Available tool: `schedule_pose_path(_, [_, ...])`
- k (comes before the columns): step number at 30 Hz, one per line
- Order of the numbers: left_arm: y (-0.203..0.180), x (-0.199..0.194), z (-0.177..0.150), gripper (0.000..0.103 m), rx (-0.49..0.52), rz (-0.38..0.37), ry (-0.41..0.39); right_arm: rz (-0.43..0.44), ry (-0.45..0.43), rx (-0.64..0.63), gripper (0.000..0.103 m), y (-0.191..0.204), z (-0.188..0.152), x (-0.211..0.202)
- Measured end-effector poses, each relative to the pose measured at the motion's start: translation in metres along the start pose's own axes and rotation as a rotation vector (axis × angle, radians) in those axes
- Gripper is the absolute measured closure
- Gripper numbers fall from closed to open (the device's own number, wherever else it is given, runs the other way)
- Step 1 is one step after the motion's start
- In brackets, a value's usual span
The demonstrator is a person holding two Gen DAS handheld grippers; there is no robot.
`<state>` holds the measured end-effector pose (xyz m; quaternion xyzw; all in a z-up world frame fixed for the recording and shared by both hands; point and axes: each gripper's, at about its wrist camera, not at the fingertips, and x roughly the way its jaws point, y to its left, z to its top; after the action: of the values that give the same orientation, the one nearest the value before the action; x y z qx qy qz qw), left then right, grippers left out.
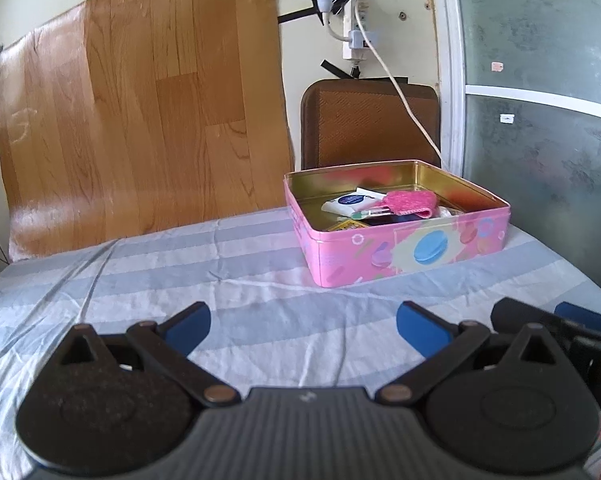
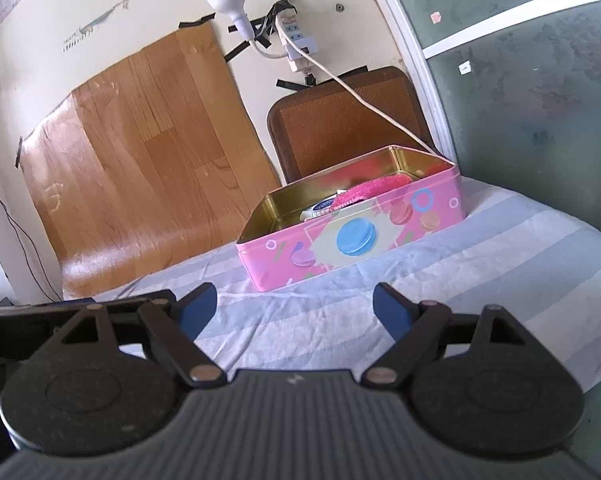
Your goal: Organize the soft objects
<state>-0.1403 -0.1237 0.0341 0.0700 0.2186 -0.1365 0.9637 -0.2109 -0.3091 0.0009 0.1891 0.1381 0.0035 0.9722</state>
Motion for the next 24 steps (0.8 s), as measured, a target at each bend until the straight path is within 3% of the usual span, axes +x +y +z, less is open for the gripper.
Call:
schedule_pose_path(10, [-0.011,-0.027,-0.014,0.0,-0.027,0.009,0.026,0.016,-0.02,0.003,0.014,-0.005,-0.008,-0.027])
schedule_pose_path(17, [-0.019,-0.033,-0.022,0.0,0.029,0.109,0.014,0.031,0.003,0.051,0.014,-0.01,-0.009,-0.016])
schedule_pose_path(24, [-0.021,-0.033,-0.029,0.0,0.04,0.12,0.03,0.033,0.009,0.044,0.014,-0.009,-0.01,-0.017])
